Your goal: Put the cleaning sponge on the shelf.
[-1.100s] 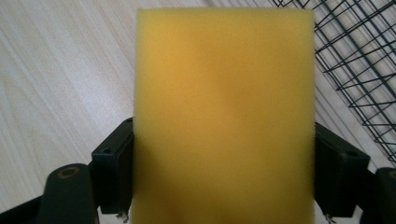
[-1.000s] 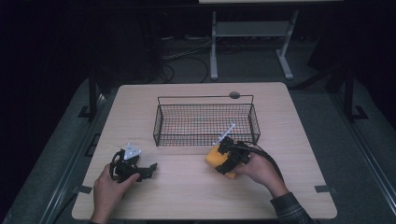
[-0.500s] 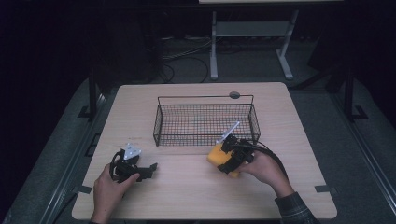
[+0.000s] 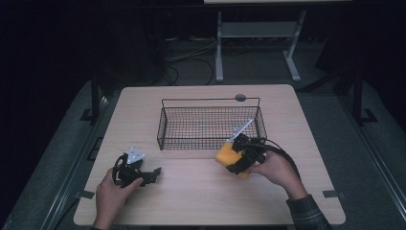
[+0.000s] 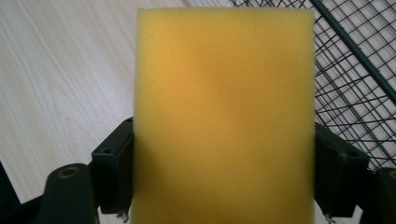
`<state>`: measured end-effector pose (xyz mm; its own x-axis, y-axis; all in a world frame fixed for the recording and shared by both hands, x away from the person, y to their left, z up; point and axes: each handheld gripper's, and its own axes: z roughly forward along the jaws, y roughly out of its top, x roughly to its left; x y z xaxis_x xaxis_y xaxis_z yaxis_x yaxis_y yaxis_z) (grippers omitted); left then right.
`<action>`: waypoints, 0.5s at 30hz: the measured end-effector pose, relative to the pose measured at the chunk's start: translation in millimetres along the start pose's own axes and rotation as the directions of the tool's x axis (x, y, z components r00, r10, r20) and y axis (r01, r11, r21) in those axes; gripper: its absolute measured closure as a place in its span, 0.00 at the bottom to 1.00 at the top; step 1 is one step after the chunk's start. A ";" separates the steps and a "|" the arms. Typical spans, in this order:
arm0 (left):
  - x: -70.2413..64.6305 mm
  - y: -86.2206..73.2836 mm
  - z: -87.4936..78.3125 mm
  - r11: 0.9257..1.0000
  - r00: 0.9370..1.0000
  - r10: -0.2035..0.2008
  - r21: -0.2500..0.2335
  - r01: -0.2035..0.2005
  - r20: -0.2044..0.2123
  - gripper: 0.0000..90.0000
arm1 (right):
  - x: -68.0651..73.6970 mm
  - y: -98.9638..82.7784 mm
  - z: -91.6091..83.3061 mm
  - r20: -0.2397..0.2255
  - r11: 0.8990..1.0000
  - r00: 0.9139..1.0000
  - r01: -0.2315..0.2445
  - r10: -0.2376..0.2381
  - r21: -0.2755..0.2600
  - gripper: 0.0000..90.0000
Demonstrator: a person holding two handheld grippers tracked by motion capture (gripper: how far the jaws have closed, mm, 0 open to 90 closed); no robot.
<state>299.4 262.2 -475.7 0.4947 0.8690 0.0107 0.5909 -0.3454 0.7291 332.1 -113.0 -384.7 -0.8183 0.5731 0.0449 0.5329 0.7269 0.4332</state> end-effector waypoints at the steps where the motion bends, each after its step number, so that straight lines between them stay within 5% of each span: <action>1: 0.0 0.0 -0.2 1.000 1.000 0.000 0.002 0.000 0.000 0.14 | -0.8 0.1 -1.2 -0.001 1.000 1.000 -0.001 0.001 -0.001 0.25; 15: 0.0 0.1 -0.2 1.000 1.000 0.000 0.002 0.000 0.000 0.14 | -10.8 6.3 -18.4 0.011 1.000 1.000 -0.008 0.008 -0.015 0.25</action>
<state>299.4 262.3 -475.5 0.4947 0.8690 0.0112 0.5922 -0.3465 0.7275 340.3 -121.6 -365.9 -0.8114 0.5832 0.0385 0.5361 0.7164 0.4466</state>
